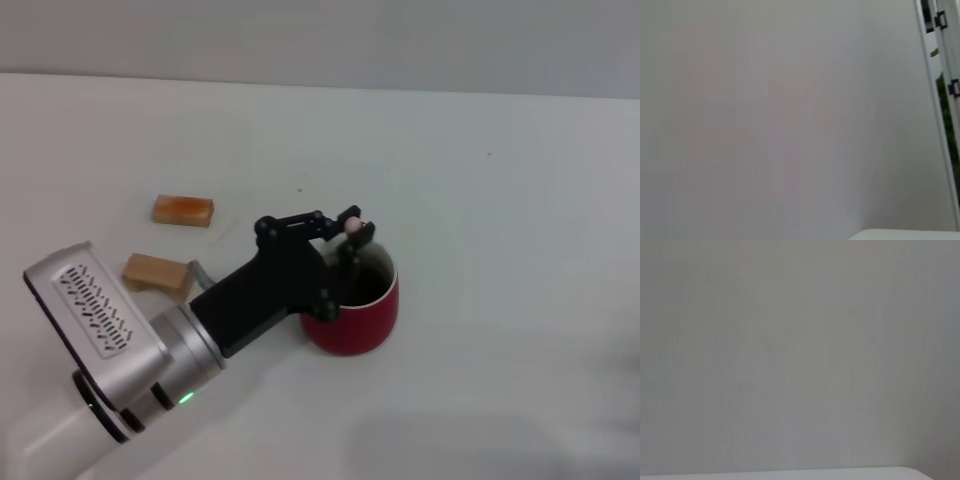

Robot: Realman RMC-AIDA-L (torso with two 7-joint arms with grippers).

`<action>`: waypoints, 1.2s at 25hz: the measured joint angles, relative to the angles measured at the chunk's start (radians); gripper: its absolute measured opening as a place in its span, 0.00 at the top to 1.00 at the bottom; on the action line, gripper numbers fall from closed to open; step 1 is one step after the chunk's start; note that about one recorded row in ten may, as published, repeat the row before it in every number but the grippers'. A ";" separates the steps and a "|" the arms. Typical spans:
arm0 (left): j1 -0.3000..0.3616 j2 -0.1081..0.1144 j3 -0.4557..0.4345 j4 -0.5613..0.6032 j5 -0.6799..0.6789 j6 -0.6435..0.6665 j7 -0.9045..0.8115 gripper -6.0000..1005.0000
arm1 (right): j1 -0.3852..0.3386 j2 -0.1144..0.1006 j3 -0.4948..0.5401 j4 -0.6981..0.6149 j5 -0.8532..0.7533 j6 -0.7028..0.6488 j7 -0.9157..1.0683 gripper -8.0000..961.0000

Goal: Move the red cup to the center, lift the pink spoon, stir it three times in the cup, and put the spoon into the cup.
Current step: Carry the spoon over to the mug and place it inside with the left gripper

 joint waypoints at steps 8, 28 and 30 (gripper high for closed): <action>0.001 -0.001 0.050 -0.031 0.002 -0.001 -0.009 0.74 | -0.001 0.000 0.000 -0.002 0.000 0.001 0.000 0.99; 0.101 0.008 -0.022 -0.015 -0.002 0.000 0.012 0.71 | 0.000 0.000 -0.005 -0.001 0.000 0.003 0.000 0.99; 0.094 0.008 -0.024 -0.013 -0.002 0.000 0.012 0.71 | -0.001 0.000 -0.010 -0.001 0.000 0.002 0.000 0.99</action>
